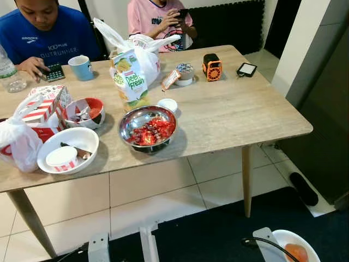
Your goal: Restocking fridge
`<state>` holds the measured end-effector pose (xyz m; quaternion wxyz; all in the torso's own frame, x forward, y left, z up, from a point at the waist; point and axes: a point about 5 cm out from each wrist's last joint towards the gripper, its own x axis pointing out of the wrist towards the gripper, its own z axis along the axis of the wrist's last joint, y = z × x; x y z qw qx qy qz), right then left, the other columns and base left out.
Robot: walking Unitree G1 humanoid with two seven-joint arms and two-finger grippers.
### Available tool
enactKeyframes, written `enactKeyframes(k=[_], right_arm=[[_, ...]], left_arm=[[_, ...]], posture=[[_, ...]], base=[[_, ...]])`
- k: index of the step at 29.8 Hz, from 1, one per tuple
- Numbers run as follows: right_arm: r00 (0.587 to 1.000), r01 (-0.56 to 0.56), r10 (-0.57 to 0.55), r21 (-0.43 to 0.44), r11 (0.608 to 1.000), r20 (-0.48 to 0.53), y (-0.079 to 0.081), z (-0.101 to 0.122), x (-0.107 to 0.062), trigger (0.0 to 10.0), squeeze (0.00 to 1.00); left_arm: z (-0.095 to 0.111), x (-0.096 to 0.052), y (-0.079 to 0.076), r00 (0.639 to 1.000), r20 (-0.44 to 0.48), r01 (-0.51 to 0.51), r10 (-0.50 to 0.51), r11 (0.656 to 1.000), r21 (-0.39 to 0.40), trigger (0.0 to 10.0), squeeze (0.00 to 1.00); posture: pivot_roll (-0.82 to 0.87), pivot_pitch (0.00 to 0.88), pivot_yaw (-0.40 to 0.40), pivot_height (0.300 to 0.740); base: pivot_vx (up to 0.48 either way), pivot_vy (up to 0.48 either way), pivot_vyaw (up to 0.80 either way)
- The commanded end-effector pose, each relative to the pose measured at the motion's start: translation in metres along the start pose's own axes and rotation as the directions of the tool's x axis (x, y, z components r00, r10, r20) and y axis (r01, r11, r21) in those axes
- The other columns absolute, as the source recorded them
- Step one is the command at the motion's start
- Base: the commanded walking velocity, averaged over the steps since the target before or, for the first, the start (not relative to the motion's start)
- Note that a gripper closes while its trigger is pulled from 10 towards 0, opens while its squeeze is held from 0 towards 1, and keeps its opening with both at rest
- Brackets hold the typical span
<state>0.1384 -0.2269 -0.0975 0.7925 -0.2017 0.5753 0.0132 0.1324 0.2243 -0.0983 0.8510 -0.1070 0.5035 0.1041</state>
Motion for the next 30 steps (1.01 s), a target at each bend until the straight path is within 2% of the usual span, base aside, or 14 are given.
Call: enactKeyframes(k=[1, 27, 30], right_arm=[[1.0, 0.013, -0.013, -0.003, 1.0, 0.028, -0.0013, 0.0068, 0.0, 10.0, 0.0], [0.999, 0.019, -0.019, -0.014, 1.0, 0.026, -0.0041, 0.0072, 0.0, 10.0, 0.0], [1.0, 0.015, -0.015, 0.019, 1.0, 0.027, -0.0039, 0.0066, 0.0, 10.0, 0.0]], left_arm=[[-0.0056, 0.0, -0.0041, 1.0, -0.017, 0.011, -0.011, 1.0, 0.006, 10.0, 0.0], [-0.0086, -0.0002, -0.005, 0.999, -0.031, 0.016, -0.016, 1.0, 0.0, 10.0, 0.0], [-0.0088, -0.0002, -0.0049, 0.999, -0.03, 0.016, -0.016, 1.0, -0.004, 10.0, 0.0]], posture=[[0.01, 0.0, 0.028, 0.74], [0.0, 0.0, 0.024, 0.74], [0.0, 0.0, 0.024, 0.74]], base=[[0.0, -0.405, 0.0], [0.0, -0.426, 0.0], [0.0, -0.424, 0.0]])
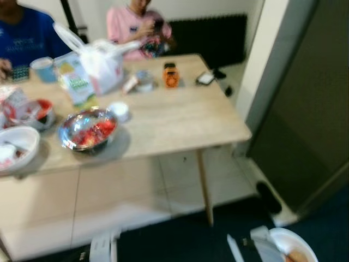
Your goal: Restocking fridge
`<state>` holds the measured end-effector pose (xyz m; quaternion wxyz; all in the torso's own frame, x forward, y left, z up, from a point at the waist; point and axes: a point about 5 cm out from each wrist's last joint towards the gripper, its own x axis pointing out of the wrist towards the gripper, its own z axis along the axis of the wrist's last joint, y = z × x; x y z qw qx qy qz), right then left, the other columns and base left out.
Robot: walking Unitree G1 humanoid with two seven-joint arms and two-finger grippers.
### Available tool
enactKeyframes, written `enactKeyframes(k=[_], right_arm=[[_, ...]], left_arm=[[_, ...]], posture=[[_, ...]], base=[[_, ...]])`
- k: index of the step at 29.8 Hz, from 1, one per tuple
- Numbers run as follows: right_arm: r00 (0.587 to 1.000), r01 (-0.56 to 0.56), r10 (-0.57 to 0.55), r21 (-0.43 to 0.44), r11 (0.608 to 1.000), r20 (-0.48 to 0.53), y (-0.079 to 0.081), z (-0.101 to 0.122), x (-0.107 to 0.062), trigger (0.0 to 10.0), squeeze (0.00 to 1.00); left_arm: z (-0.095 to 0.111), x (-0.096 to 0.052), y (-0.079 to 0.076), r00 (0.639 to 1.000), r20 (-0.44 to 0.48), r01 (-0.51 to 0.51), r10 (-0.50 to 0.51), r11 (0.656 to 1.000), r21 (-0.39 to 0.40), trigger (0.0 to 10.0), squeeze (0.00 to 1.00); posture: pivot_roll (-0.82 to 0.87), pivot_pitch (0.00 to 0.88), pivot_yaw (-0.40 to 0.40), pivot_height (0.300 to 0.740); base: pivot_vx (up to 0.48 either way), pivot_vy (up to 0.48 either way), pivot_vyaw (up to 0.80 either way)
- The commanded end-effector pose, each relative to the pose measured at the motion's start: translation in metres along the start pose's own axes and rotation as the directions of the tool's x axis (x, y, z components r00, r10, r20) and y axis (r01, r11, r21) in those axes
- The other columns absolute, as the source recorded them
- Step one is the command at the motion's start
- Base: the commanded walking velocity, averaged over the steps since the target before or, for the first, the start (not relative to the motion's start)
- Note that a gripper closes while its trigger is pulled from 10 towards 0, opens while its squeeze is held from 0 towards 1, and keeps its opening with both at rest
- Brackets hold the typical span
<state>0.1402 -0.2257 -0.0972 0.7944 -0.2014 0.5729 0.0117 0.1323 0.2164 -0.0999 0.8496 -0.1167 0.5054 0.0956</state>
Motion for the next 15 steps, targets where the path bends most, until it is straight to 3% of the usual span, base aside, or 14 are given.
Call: enactKeyframes(k=[1, 15], right_arm=[[1.0, 0.009, -0.009, 0.013, 1.0, 0.022, -0.0042, 0.0043, 0.0, 10.0, 0.0], [1.0, 0.009, -0.009, 0.003, 1.0, 0.022, -0.006, 0.0037, 0.0, 10.0, 0.0]], left_arm=[[-0.0062, -0.0011, 0.0025, 1.0, -0.023, -0.007, 0.007, 1.0, 0.005, 10.0, 0.0], [-0.0074, -0.0007, -0.0008, 1.0, -0.025, 0.0, 0.0, 1.0, 0.003, 10.0, 0.0]], posture=[[0.0, 0.0, 0.024, 0.74], [0.0, 0.0, 0.022, 0.74]], base=[[0.0, -0.428, 0.0], [0.0, -0.426, 0.0]])
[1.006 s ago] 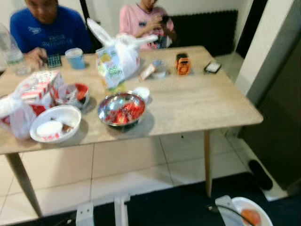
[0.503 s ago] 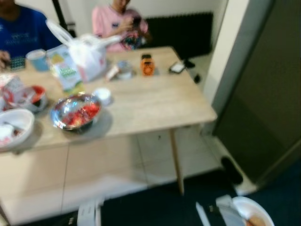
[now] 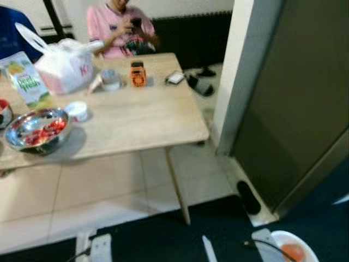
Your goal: Restocking fridge
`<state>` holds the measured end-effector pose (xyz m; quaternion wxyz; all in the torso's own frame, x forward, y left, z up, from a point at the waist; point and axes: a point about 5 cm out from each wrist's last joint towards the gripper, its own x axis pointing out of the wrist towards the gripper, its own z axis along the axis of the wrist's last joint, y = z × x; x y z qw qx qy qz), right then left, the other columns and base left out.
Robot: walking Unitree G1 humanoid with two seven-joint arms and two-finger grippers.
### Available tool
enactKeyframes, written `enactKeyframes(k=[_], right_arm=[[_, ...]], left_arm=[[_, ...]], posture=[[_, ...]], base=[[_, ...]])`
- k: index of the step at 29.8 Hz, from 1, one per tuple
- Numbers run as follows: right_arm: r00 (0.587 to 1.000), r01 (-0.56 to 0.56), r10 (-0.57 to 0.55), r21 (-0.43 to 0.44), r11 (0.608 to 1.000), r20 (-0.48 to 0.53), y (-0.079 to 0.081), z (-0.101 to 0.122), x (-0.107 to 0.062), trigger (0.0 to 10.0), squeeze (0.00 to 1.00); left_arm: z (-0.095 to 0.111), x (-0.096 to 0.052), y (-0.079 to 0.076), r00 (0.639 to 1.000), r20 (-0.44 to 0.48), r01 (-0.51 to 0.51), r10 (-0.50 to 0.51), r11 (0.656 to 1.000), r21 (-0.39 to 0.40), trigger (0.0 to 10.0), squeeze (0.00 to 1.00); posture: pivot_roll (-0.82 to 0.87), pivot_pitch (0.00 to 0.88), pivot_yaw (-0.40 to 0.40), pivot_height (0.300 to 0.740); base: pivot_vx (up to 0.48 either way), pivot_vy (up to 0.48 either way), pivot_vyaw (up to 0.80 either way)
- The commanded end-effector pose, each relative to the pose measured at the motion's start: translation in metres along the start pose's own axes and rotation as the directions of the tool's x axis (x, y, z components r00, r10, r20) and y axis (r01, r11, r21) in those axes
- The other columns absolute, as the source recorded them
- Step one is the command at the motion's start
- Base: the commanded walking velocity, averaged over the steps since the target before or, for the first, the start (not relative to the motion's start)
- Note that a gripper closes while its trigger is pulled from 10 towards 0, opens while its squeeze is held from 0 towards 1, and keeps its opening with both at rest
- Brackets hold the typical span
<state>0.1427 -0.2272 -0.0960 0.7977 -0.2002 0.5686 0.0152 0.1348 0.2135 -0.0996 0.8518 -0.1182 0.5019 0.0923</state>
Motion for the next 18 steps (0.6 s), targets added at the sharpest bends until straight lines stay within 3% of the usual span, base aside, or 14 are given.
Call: enactKeyframes(k=[1, 18], right_arm=[[1.0, 0.013, -0.013, 0.004, 1.0, 0.009, -0.0036, 0.0012, 0.0, 10.0, 0.0], [1.0, 0.013, -0.013, 0.01, 1.0, 0.006, -0.0028, 0.0001, 0.0, 10.0, 0.0]], left_arm=[[-0.0091, -0.0015, 0.0027, 0.999, -0.032, -0.009, 0.009, 1.0, 0.002, 10.0, 0.0], [-0.0106, -0.0024, 0.0056, 0.999, -0.035, -0.015, 0.015, 1.0, 0.003, 10.0, 0.0]], posture=[[0.0, 0.0, 0.02, 0.74], [0.0, 0.0, 0.024, 0.74]], base=[[0.0, -0.424, 0.0], [0.0, -0.427, 0.0]])
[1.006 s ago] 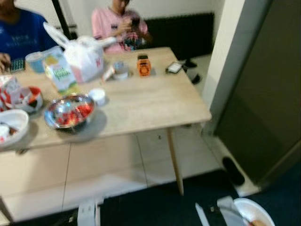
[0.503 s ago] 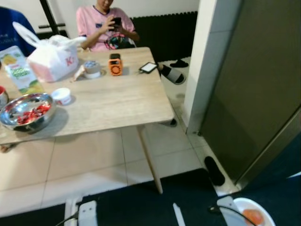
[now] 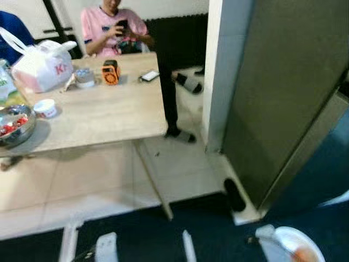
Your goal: Restocking fridge
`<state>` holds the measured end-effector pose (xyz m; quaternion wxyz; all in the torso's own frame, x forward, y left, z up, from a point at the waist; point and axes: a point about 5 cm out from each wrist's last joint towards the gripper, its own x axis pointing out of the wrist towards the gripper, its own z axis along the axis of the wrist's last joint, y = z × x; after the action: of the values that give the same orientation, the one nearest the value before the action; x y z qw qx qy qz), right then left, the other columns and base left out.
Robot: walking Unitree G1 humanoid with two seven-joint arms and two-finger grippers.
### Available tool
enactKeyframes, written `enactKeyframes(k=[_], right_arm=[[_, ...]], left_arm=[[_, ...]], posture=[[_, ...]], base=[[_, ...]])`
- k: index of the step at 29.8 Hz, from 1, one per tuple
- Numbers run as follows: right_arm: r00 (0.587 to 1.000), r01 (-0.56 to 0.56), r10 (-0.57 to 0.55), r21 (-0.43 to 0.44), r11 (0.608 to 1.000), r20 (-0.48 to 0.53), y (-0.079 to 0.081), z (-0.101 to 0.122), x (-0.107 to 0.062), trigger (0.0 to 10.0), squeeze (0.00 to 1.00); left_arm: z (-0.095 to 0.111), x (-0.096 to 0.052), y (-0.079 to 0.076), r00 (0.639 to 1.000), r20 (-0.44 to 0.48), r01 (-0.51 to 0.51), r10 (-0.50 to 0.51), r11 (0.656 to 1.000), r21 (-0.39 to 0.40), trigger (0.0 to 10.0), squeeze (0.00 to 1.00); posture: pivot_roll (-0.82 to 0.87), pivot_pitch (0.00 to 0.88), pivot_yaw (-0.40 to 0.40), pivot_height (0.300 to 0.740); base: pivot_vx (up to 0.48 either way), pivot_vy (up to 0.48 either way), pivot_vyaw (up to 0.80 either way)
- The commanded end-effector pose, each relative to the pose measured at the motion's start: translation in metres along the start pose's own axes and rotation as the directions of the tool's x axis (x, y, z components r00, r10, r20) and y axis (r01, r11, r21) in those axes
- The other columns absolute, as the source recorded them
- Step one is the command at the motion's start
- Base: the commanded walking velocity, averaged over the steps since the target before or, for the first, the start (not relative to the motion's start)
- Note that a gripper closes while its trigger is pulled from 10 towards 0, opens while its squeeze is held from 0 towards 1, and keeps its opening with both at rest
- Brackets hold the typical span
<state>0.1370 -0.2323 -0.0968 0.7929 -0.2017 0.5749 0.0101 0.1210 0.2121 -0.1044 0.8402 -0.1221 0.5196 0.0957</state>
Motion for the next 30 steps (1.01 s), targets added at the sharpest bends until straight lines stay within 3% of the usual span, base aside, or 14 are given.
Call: enactKeyframes(k=[1, 21, 30], right_arm=[[1.0, 0.007, -0.007, 0.008, 1.0, 0.024, 0.0002, 0.0074, 0.0001, 10.0, 0.0], [0.999, 0.012, -0.013, 0.011, 1.0, 0.029, -0.0014, 0.0099, 0.0001, 10.0, 0.0], [0.999, 0.013, -0.013, 0.012, 1.0, 0.03, -0.0017, 0.0101, 0.0001, 10.0, 0.0]], left_arm=[[0.0036, -0.0001, 0.0026, 1.0, 0.006, -0.007, 0.007, 1.0, 0.013, 10.0, 0.0], [0.0036, 0.0003, 0.0004, 1.0, 0.007, -0.002, 0.002, 1.0, 0.01, 10.0, 0.0], [0.0038, 0.0, 0.0024, 1.0, 0.005, -0.007, 0.007, 1.0, 0.011, 10.0, 0.0]], posture=[[0.0, 0.0, 0.024, 0.74], [0.0, 0.0, 0.022, 0.74], [-0.01, 0.0, 0.022, 0.74]], base=[[0.0, -0.428, 0.0], [0.0, -0.426, 0.0], [0.0, -0.147, 0.0]])
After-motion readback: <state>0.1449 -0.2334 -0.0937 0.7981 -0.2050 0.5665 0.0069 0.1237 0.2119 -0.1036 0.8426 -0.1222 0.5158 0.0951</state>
